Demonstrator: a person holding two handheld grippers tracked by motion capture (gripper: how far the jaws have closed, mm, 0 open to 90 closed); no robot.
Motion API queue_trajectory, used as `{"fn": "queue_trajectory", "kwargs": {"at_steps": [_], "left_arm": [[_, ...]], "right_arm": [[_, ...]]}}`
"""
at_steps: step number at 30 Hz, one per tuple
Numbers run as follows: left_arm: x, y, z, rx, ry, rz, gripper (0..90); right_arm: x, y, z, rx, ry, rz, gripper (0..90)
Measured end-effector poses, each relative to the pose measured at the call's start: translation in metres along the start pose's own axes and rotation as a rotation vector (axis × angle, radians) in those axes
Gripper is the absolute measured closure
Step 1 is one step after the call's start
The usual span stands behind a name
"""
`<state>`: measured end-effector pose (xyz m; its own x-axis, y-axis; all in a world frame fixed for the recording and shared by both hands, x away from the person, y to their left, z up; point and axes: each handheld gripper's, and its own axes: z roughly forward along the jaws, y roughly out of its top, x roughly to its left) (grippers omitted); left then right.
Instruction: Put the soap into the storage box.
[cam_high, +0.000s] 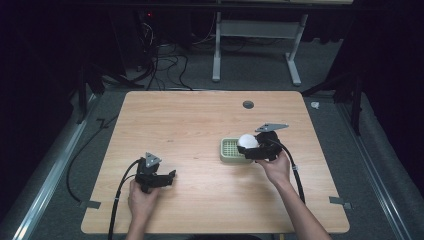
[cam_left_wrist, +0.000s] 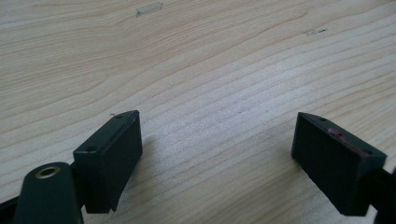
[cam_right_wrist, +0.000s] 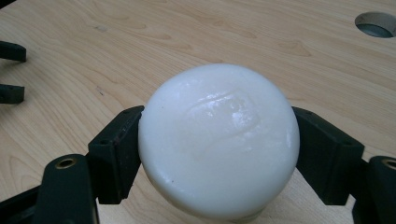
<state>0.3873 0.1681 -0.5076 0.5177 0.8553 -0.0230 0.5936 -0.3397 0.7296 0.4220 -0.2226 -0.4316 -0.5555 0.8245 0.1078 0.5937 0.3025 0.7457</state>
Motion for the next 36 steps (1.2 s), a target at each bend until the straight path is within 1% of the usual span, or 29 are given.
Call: {"fn": "queue_trajectory", "kwargs": {"at_steps": [2,5,8,15,18,26,36], "left_arm": [[0.000,0.000,0.000,0.000,0.000,0.000,16.8],[0.000,0.000,0.000,0.000,0.000,0.000,16.8],[0.000,0.000,0.000,0.000,0.000,0.000,16.8],[0.000,0.000,0.000,0.000,0.000,-0.001,16.8],[0.000,0.000,0.000,0.000,0.000,-0.001,16.8],[0.000,0.000,0.000,0.000,0.000,0.000,16.8],[0.000,0.000,0.000,0.000,0.000,0.000,16.7]], "right_arm": [[0.000,0.000,0.003,0.010,-0.003,0.003,24.3],[0.000,0.000,0.010,0.017,-0.010,-0.012,24.3],[0.001,-0.001,0.017,0.030,-0.020,-0.016,24.3],[0.001,-0.003,0.028,0.057,-0.039,-0.020,24.3],[0.001,-0.004,0.034,0.062,-0.043,-0.014,24.2],[0.000,-0.005,0.041,0.081,-0.060,-0.016,24.2],[-0.003,-0.007,0.048,0.093,-0.071,-0.004,24.2]]}}
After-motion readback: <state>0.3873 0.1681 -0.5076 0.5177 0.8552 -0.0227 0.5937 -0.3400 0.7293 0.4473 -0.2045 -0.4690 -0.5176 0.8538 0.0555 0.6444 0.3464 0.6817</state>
